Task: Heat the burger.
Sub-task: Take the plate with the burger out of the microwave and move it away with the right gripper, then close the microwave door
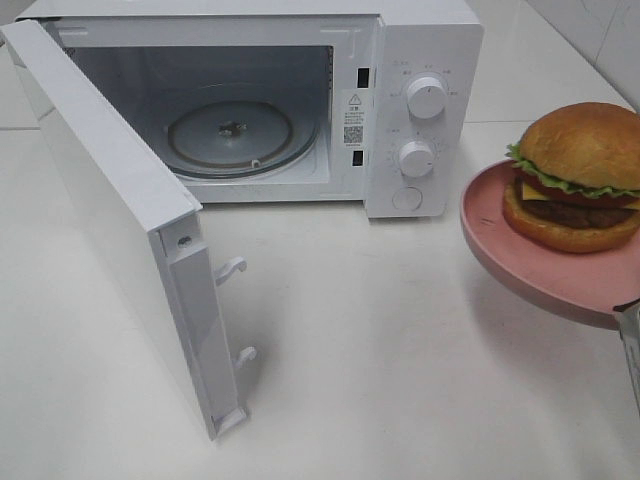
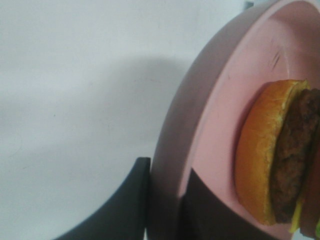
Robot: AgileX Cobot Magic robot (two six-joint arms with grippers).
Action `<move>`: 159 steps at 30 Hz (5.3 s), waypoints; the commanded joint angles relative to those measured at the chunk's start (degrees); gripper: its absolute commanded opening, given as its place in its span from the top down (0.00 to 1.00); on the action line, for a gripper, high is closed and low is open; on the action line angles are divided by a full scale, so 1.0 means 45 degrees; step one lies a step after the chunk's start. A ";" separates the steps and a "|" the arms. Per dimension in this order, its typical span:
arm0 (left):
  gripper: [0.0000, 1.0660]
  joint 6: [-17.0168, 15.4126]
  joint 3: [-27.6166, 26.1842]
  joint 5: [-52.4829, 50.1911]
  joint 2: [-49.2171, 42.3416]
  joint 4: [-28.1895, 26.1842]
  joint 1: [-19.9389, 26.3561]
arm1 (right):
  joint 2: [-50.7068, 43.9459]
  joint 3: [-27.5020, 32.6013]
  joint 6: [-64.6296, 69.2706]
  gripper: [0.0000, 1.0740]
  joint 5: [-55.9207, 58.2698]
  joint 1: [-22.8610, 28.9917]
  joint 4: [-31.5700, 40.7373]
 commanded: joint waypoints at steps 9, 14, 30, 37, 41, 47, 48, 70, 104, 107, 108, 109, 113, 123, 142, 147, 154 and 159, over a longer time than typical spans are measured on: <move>0.08 0.0000 0.0051 -0.0115 -0.0216 -0.0025 -0.0013 | 0.0382 -0.0076 0.4698 1.00 0.1897 -0.0038 -0.3259; 0.08 0.0000 0.0051 -0.0115 -0.0216 -0.0025 -0.0013 | 0.1579 -0.0076 0.7321 1.00 0.2559 -0.0038 -0.4189; 0.08 0.0000 0.0051 -0.0115 -0.0216 -0.0025 -0.0013 | 0.4520 -0.0140 1.4961 1.00 0.3374 -0.0038 -0.6022; 0.08 0.0000 0.0051 -0.0115 -0.0216 -0.0025 -0.0013 | 0.5946 -0.0649 1.7991 1.00 0.3973 -0.0038 -0.6175; 0.08 0.0000 0.0051 -0.0115 -0.0216 -0.0025 -0.0013 | 0.6952 -0.1210 1.9595 1.00 0.4660 -0.0038 -0.6162; 0.08 0.0000 0.0051 -0.0115 -0.0216 -0.0025 -0.0013 | 0.8302 -0.1859 2.0792 1.00 0.5309 -0.0038 -0.6162; 0.08 0.0000 0.0051 -0.0115 -0.0216 -0.0025 -0.0013 | 0.8836 -0.2114 2.1161 0.99 0.5399 -0.0038 -0.6162; 0.08 0.0000 0.0051 -0.0115 -0.0216 -0.0025 -0.0013 | 1.2834 -0.3438 2.3886 0.95 0.5348 -0.0038 -0.6277; 0.08 -0.0025 0.0051 -0.0115 -0.0216 -0.0013 -0.0013 | 1.1905 -0.4877 2.0690 0.51 0.3667 -0.0038 -0.2814; 0.08 -0.0025 0.0051 -0.0115 -0.0216 -0.0013 -0.0013 | 1.0861 -0.4877 1.9277 0.51 0.3641 -0.0038 -0.2279; 0.08 -0.0025 0.0051 -0.0115 -0.0216 -0.0013 -0.0013 | 1.0199 -0.4877 1.8258 0.50 0.3641 -0.0038 -0.1770; 0.08 -0.0025 0.0051 -0.0115 -0.0216 -0.0013 -0.0013 | 0.9855 -0.4877 1.7634 0.49 0.3629 -0.0038 -0.1401; 0.08 -0.0025 0.0051 -0.0115 -0.0216 -0.0013 -0.0013 | 0.8633 -0.4877 1.5355 0.42 0.3667 -0.0038 0.0025; 0.08 -0.0025 0.0051 -0.0115 -0.0216 -0.0013 -0.0013 | 0.5704 -0.4877 1.1803 0.25 0.5386 -0.0013 0.2979; 0.08 -0.0025 0.0051 -0.0115 -0.0216 -0.0013 -0.0013 | -0.4011 -0.3960 1.0530 0.29 0.6786 -0.1019 0.4736; 0.08 -0.0025 0.0051 -0.0115 -0.0216 -0.0013 -0.0013 | -0.5844 -0.3361 0.9549 0.29 0.6315 -0.2788 0.5870; 0.08 -0.0025 0.0051 -0.0115 -0.0216 -0.0013 -0.0013 | -0.7894 -0.2496 0.8531 0.29 0.5742 -0.4444 0.6774; 0.08 -0.0025 0.0051 -0.0115 -0.0216 -0.0013 -0.0013 | -0.9307 -0.1897 0.8696 0.29 0.5322 -0.5806 0.7117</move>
